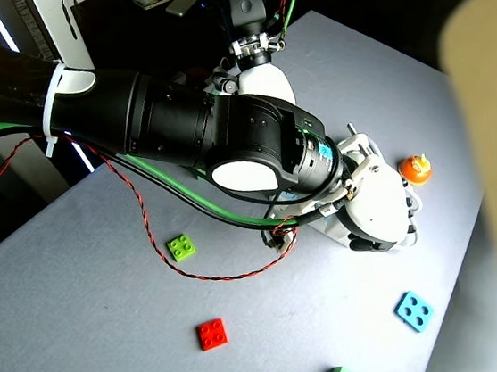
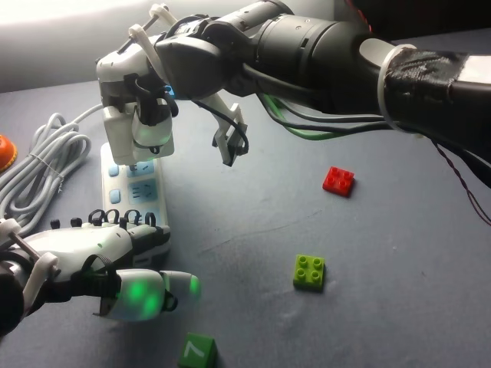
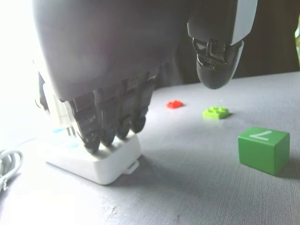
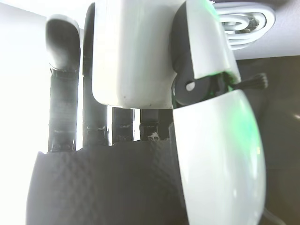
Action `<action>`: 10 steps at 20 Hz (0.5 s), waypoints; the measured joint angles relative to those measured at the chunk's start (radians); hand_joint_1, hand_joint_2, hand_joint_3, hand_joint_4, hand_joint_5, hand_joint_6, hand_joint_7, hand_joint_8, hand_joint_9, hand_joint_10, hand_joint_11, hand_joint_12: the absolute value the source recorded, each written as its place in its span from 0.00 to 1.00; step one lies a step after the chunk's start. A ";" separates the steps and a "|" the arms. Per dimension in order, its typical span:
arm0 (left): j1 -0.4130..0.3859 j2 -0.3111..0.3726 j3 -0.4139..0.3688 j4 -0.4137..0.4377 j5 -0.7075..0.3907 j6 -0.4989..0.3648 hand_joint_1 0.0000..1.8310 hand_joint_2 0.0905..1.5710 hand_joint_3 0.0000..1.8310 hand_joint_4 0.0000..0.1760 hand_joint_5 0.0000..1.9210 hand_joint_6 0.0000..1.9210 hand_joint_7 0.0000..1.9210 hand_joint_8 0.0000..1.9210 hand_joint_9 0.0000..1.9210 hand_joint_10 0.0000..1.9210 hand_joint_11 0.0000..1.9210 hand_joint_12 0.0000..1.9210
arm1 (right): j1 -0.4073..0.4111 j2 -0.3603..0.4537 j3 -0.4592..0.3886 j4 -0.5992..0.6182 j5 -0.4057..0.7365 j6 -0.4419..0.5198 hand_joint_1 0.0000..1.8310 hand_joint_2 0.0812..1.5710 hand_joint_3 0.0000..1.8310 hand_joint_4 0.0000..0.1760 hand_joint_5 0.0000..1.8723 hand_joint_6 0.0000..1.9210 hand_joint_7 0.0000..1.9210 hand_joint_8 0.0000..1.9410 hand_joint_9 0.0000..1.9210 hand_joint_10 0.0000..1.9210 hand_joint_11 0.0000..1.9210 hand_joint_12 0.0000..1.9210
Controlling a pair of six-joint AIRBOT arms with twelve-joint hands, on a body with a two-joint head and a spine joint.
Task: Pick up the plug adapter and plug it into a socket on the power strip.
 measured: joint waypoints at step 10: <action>0.004 0.000 0.000 0.002 0.000 0.002 0.00 0.79 0.00 0.00 0.02 0.00 0.04 0.00 0.03 0.01 0.01 0.00 | -0.001 0.000 0.000 -0.010 0.000 0.000 0.68 0.71 0.00 0.00 0.47 0.52 0.52 0.60 0.49 0.56 0.40 0.81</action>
